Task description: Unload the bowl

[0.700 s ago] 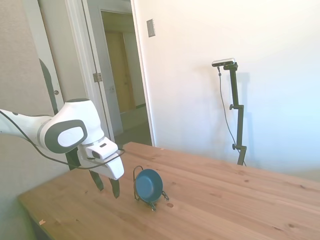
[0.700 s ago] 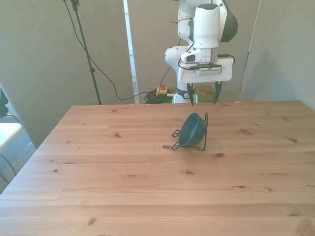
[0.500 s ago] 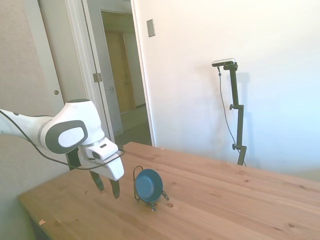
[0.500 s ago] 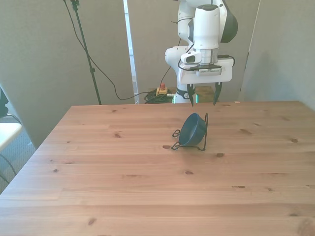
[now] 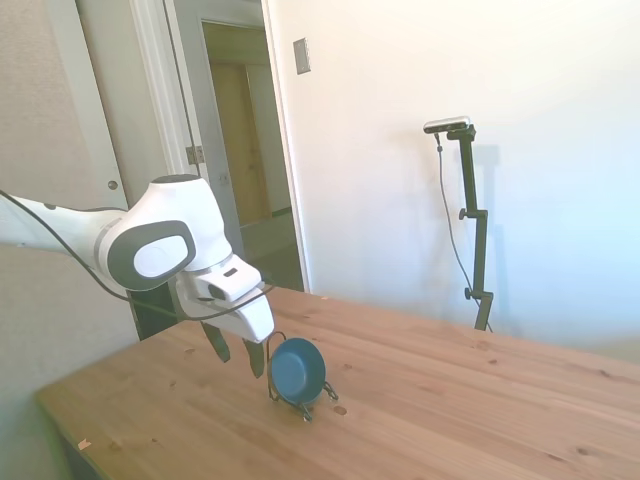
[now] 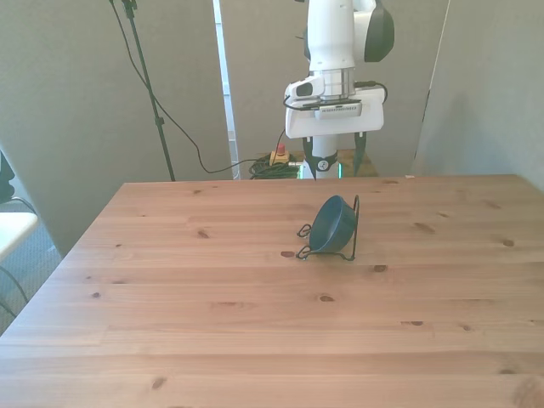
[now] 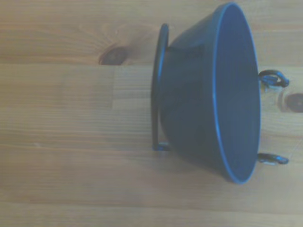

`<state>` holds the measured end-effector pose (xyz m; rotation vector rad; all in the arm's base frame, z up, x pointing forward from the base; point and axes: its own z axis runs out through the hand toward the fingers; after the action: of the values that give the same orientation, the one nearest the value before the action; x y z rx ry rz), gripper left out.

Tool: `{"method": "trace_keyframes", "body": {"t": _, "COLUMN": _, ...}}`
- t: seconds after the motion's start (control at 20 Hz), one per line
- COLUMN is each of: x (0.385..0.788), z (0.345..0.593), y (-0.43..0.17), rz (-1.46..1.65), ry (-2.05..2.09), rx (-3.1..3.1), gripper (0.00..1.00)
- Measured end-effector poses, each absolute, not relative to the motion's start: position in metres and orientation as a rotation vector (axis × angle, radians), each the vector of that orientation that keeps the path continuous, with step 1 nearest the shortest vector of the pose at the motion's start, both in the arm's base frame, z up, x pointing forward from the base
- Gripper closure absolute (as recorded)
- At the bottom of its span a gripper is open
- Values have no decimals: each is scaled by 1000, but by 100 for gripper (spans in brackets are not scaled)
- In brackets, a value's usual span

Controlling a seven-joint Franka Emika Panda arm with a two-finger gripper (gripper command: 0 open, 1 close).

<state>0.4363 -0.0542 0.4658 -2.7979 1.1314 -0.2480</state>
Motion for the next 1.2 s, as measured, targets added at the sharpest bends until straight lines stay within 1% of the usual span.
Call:
{"method": "trace_keyframes", "body": {"t": 0.15, "x": 450, "z": 468, "y": -65, "rz": -271, "ry": 1025, "rx": -2800, "gripper": 0}}
{"method": "trace_keyframes", "body": {"t": 0.25, "x": 459, "z": 465, "y": -68, "rz": -294, "ry": 958, "rx": -2781, "gripper": 0}}
{"method": "trace_keyframes", "body": {"t": 0.7, "x": 487, "z": 424, "y": -76, "rz": -254, "ry": 631, "rx": -2657, "gripper": 0}}
{"method": "trace_keyframes", "body": {"t": 0.85, "x": 494, "z": 416, "y": -80, "rz": -212, "ry": 547, "rx": -2609, "gripper": 0}}
{"method": "trace_keyframes", "body": {"t": 1.0, "x": 495, "z": 413, "y": -85, "rz": -150, "ry": 499, "rx": -2589, "gripper": 0}}
{"method": "trace_keyframes", "body": {"t": 1.05, "x": 495, "z": 413, "y": -87, "rz": -129, "ry": 489, "rx": -2583, "gripper": 100}}
{"method": "trace_keyframes", "body": {"t": 1.2, "x": 493, "z": 414, "y": -92, "rz": -103, "ry": 462, "rx": -2576, "gripper": 100}}
